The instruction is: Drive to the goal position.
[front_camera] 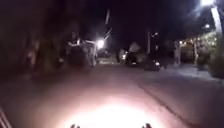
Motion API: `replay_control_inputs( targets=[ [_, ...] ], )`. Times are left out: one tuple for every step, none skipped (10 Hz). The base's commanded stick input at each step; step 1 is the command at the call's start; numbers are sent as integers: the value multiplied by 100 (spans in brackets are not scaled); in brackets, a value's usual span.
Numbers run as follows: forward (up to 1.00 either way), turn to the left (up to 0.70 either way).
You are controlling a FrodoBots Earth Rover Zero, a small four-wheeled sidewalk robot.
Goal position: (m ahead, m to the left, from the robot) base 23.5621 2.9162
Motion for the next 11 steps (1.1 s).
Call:
replay_control_inputs(
  targets=[
    [85, 0],
    [85, 0],
    [85, 0],
    [85, 0],
    [85, 0],
    [85, 0],
    [85, 0],
    [85, 0],
    [85, 0],
    [85, 0],
    [85, 0]
  ],
)
